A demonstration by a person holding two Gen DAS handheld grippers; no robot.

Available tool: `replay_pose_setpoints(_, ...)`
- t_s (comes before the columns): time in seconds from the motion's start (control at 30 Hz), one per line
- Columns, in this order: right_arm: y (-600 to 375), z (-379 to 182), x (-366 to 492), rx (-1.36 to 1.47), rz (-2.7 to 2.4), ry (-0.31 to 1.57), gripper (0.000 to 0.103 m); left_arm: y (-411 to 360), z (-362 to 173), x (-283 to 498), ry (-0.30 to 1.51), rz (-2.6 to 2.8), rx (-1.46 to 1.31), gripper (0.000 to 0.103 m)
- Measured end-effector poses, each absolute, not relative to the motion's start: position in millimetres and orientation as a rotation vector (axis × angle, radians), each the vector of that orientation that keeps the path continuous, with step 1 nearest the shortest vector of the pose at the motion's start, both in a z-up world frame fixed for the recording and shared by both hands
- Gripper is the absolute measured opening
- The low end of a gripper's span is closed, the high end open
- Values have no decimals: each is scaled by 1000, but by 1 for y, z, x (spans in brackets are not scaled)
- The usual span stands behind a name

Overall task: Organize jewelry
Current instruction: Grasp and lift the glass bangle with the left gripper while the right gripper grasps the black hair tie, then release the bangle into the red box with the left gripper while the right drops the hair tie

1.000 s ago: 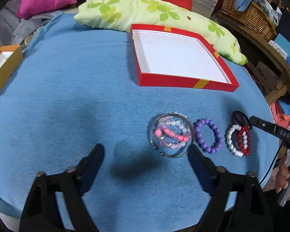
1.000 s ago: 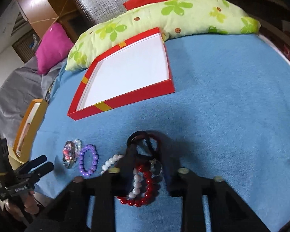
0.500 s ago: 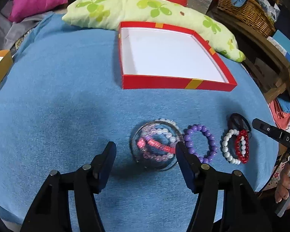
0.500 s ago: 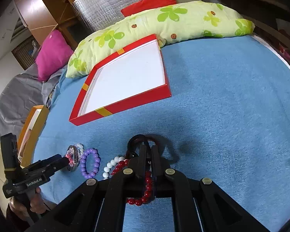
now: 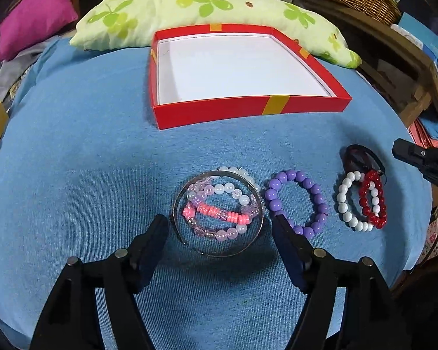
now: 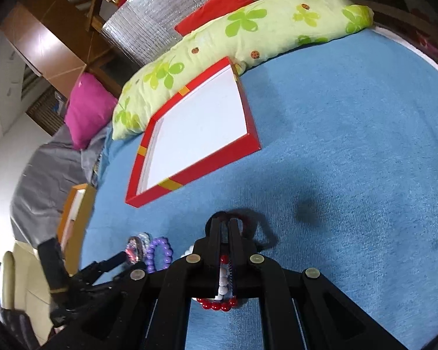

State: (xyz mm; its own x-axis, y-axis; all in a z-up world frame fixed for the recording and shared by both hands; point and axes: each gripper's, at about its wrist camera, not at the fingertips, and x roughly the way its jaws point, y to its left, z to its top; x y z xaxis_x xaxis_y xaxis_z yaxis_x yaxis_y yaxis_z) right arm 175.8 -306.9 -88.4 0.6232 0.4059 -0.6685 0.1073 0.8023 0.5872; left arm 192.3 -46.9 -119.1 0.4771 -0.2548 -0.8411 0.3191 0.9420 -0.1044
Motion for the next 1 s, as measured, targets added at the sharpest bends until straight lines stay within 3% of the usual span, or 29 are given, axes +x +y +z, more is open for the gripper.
replay_pose_setpoints(0.07,-307,-89,177,660,209,901,10,-43,-119,190,1014,-365,67,74)
replay_pose_setpoints(0.1,-304,-90,179,656,218,919,21,-43,-119,191,1012,-366,64,73)
replay_pose_setpoints(0.2,-297,-93,182,611,198,948,71,-40,-119,191,1005,-373,66,63)
replay_pose_setpoints(0.27,-292,-94,183,566,186,935,70,-37,-119,190,1003,-385,61,63)
replay_pose_setpoints(0.3,-288,-95,185,528,180,941,59,-36,-119,190,1001,-390,62,63)
replay_pose_setpoints(0.33,-286,-98,187,505,174,957,34,-36,-119,189,998,-395,67,62)
replay_pose_setpoints(0.37,-284,-104,190,486,168,994,23,-35,-120,189,995,-399,73,62)
replay_pose_setpoints(0.4,-282,-112,193,479,159,1032,14,-34,-119,188,994,-402,76,62)
replay_pose_setpoints(0.47,-284,-116,193,491,147,1049,8,-32,-118,187,993,-404,73,62)
replay_pose_setpoints(1.0,-291,-61,188,597,214,778,6,-36,-72,205,833,-371,87,62)
